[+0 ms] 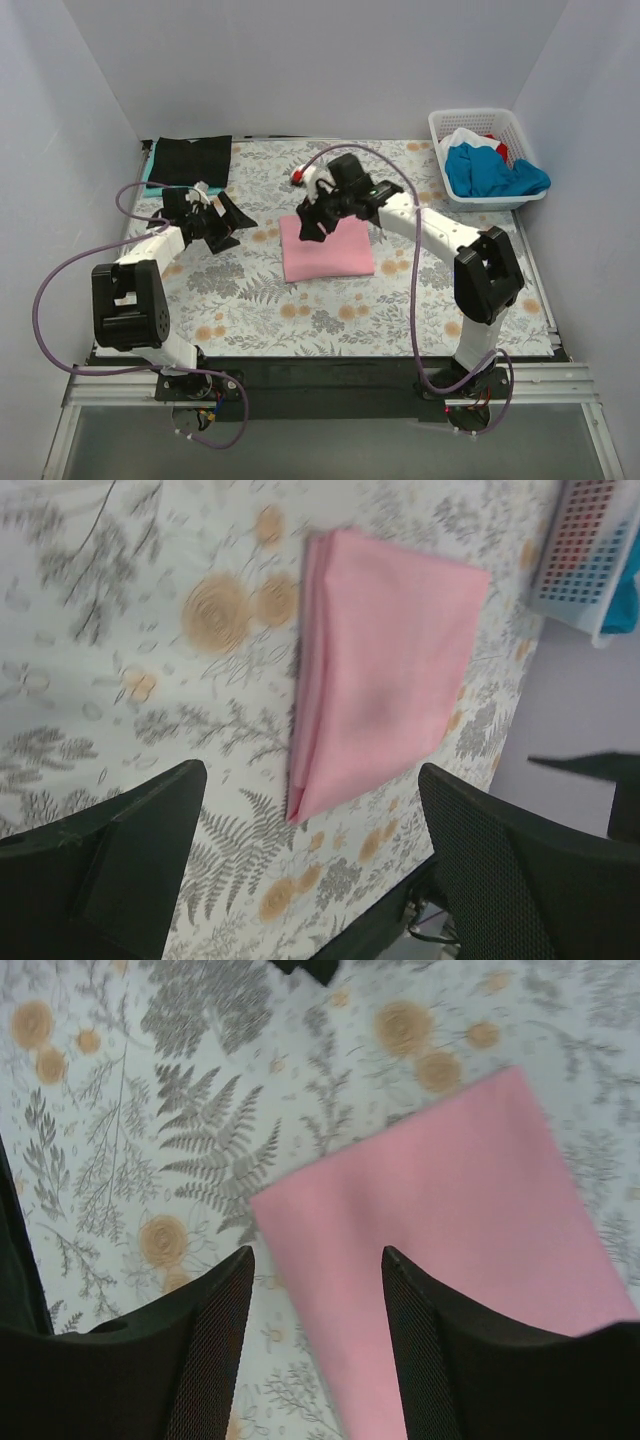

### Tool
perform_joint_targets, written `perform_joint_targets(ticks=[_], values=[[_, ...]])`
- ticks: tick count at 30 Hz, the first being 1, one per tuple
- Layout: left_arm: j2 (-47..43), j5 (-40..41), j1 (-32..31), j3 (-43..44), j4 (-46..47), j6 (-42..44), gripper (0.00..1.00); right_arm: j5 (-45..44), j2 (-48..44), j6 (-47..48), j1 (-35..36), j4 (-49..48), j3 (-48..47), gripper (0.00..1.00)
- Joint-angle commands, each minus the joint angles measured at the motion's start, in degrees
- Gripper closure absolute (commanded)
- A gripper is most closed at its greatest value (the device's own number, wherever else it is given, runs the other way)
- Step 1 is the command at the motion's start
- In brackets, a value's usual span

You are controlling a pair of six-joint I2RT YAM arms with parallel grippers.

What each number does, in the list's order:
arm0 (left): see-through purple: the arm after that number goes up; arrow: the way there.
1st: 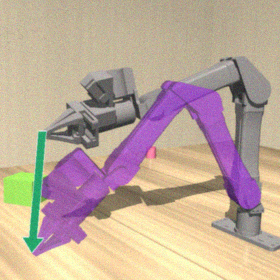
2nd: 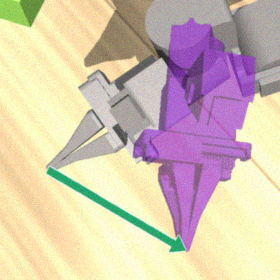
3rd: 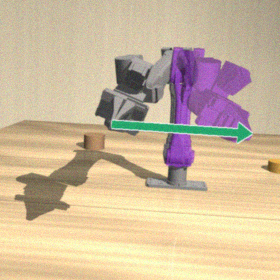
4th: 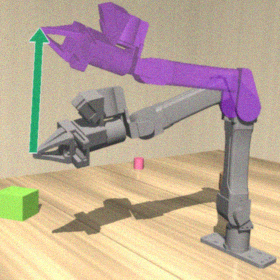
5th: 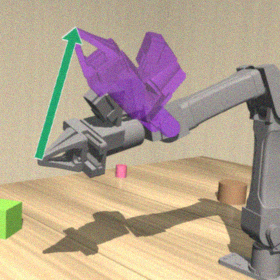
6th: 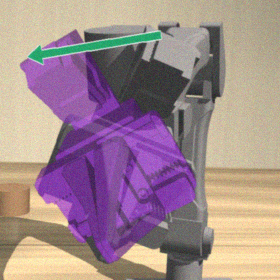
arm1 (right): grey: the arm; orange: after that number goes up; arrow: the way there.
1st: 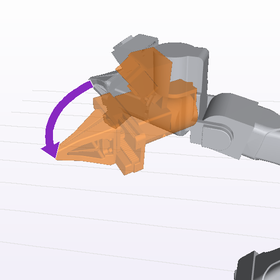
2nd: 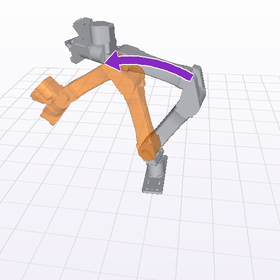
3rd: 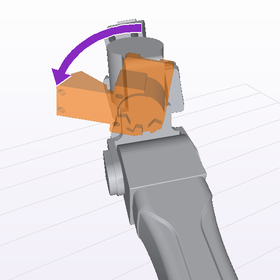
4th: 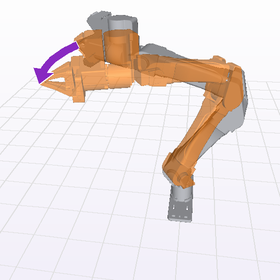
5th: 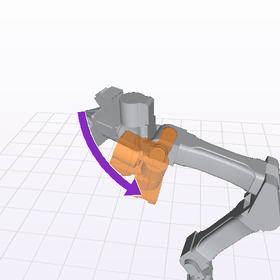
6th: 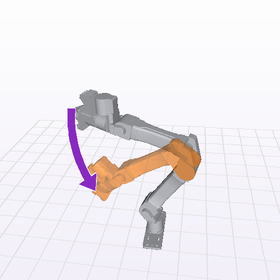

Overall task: Fold and stack the t-shirts
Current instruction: Neatly place the folded tshirt to the corner

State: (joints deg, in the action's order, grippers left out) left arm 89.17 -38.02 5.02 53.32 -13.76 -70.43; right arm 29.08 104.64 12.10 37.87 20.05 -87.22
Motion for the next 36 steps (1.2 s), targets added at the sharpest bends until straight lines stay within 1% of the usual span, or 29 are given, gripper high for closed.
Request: perform_joint_targets(ticks=[1,3,4,10,15,21,30,36], values=[[-1.19,3.74,-0.09,-3.74,-3.82,-1.89,0.13,-14.11,0.21,8.90,8.85,4.12,2.67,0.40],[-0.66,3.57,-0.18,-4.89,-3.64,-1.99,0.13,-16.33,1.35,10.05,11.87,4.03,2.76,0.44],[-0.40,3.57,-0.18,-5.15,-3.03,-2.07,0.13,-17.38,1.88,10.05,13.88,4.03,2.67,0.47],[2.94,3.57,-0.10,-5.42,-2.41,-2.16,0.12,-20.29,7.15,10.23,18.90,3.68,1.36,0.50],[4.61,2.34,-0.18,-5.16,-1.71,-2.17,0.12,-20.73,10.84,10.58,19.79,2.28,0.47,0.50],[4.18,2.25,-0.18,-6.38,-0.92,-1.81,0.12,-21.26,13.39,11.37,20.23,0.95,-0.40,0.51],[4.09,1.19,-0.18,-6.56,-0.21,-1.81,0.12,-23.37,11.29,12.77,22.34,1.57,-3.39,0.52],[4.26,1.11,-0.18,-6.56,-0.13,-1.81,0.12,-25.73,12.95,13.74,22.51,1.74,-4.01,0.54]])
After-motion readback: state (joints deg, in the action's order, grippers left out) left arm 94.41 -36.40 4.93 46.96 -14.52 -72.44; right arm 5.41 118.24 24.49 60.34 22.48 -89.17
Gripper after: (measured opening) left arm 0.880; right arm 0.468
